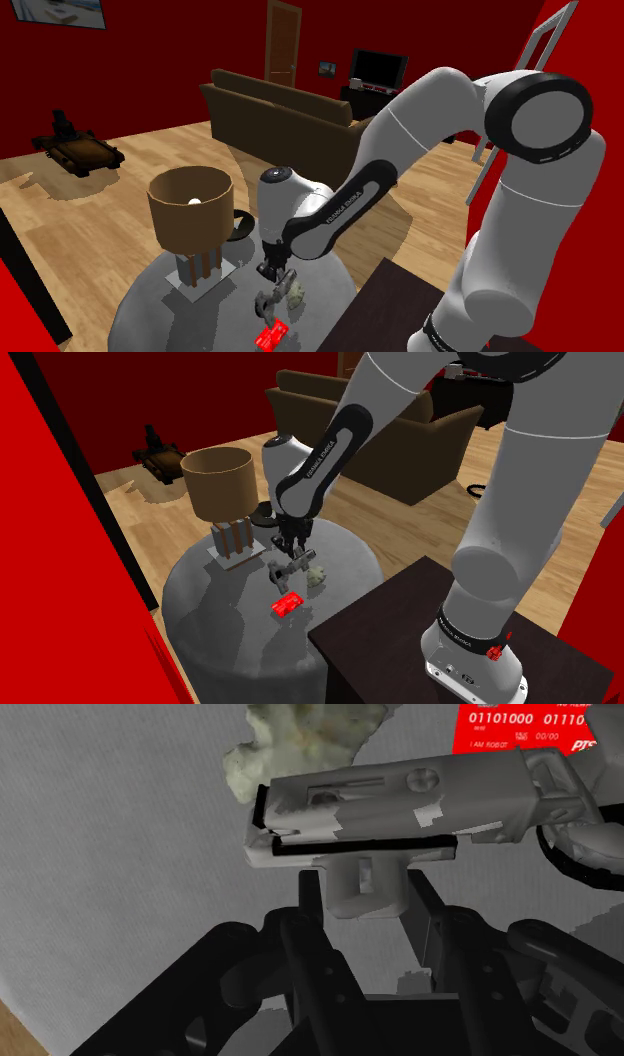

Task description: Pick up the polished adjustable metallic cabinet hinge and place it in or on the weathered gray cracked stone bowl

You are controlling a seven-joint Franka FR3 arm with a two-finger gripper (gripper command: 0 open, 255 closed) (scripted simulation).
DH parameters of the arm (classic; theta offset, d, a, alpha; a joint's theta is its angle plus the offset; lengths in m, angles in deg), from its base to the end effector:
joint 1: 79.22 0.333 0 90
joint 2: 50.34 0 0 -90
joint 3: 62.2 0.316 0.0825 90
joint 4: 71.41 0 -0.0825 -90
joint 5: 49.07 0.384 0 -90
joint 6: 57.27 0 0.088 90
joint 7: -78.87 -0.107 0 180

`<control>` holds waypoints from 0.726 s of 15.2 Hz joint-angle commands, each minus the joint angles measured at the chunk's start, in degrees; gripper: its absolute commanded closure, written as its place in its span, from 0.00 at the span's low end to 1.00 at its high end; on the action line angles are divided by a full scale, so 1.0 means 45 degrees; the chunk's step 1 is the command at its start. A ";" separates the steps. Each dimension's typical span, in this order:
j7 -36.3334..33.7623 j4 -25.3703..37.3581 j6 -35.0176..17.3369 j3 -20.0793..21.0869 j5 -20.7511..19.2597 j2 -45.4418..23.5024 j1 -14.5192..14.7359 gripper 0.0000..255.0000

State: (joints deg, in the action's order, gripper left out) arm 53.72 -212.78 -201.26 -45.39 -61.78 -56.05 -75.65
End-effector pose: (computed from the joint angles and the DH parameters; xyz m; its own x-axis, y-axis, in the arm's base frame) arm 0.4429 0.1683 0.2521 0.9951 0.0981 -0.0109 0.0987 -0.9893 0.1070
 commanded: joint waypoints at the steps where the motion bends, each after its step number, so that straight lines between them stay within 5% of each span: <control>1: 0.0250 0.0002 0.0344 0.0054 0.0285 0.0377 -0.0033 1.00; 4: 0.0523 0.0071 0.0830 0.0103 0.0619 0.0838 -0.0038 1.00; 11: 0.1388 0.3387 0.1663 -0.0598 -0.0139 -0.1655 -0.0599 1.00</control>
State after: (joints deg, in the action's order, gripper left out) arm 59.35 -199.95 -194.54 -47.69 -62.04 -61.86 -78.07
